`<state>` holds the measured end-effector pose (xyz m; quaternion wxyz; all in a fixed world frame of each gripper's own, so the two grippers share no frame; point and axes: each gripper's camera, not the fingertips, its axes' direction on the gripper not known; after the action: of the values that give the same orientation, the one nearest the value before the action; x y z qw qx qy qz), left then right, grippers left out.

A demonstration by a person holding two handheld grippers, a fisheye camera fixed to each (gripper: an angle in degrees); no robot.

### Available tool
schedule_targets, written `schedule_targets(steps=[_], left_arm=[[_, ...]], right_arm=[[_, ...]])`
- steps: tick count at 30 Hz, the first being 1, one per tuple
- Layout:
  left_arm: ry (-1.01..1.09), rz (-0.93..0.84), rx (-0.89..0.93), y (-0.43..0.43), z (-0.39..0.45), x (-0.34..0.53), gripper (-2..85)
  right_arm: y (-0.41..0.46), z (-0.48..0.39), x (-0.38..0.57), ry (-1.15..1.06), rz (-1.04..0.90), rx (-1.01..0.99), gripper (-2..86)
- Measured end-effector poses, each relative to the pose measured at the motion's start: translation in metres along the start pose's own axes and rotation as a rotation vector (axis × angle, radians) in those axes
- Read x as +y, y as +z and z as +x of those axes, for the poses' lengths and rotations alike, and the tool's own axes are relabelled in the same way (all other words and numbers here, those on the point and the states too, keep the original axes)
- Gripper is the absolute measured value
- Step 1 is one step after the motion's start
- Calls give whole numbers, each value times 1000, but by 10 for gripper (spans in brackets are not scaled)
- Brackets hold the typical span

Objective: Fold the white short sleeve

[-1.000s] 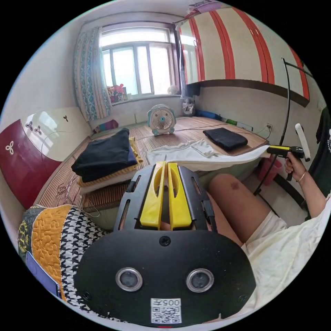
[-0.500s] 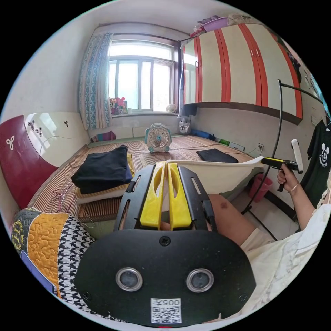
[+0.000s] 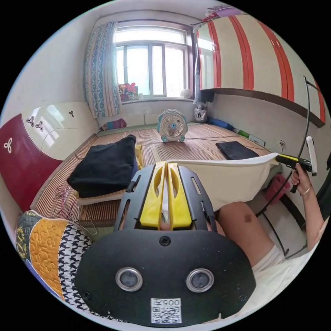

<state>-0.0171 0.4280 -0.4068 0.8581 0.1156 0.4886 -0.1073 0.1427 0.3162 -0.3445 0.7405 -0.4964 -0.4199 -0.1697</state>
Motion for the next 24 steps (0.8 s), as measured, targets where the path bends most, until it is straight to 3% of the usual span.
schedule_targets(steps=[16, 24], left_arm=[[-56, -306, -47, 295, -1, -58, 9], [-72, -457, -40, 369, 4, -44, 23]], right_arm=[[288, -2, -100, 21, -329, 25, 6], [336, -1, -93, -15, -439, 24, 35]])
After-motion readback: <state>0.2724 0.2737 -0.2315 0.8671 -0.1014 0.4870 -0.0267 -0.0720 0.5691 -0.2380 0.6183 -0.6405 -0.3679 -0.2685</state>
